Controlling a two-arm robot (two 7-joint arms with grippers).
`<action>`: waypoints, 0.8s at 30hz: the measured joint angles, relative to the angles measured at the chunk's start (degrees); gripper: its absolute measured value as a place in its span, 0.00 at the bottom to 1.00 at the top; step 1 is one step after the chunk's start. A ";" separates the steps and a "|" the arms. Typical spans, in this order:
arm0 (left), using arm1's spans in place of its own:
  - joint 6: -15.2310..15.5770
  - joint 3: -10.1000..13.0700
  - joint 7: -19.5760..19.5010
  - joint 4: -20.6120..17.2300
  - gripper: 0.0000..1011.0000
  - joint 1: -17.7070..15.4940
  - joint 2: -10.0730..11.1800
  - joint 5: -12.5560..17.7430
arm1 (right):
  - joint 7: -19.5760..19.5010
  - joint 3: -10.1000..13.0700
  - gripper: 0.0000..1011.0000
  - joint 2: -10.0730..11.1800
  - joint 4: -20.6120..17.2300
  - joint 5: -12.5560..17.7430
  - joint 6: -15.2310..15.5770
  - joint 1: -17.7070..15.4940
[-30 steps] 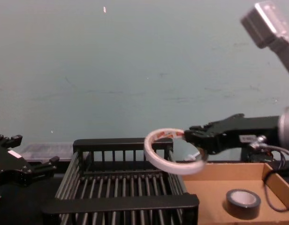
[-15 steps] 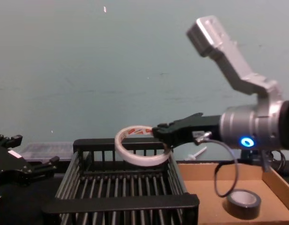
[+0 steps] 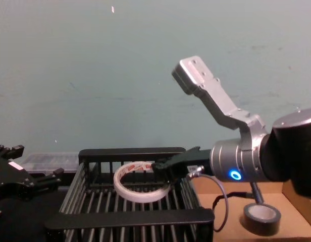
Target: Pick up the white tape and place it into the black box , Pick up the silver tape and place it into the brown box.
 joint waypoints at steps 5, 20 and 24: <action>0.00 0.00 0.00 0.00 0.99 0.00 0.00 0.00 | -0.07 -0.04 0.09 -0.20 0.49 -0.31 -0.02 0.13; 0.00 0.00 0.00 0.00 0.99 0.00 0.00 0.00 | -0.04 -0.01 0.26 -0.06 0.03 -0.04 -0.01 0.06; 0.00 0.00 0.00 0.00 0.99 0.00 0.00 0.00 | -0.02 -0.01 0.37 -0.04 -0.01 -0.01 -0.02 0.04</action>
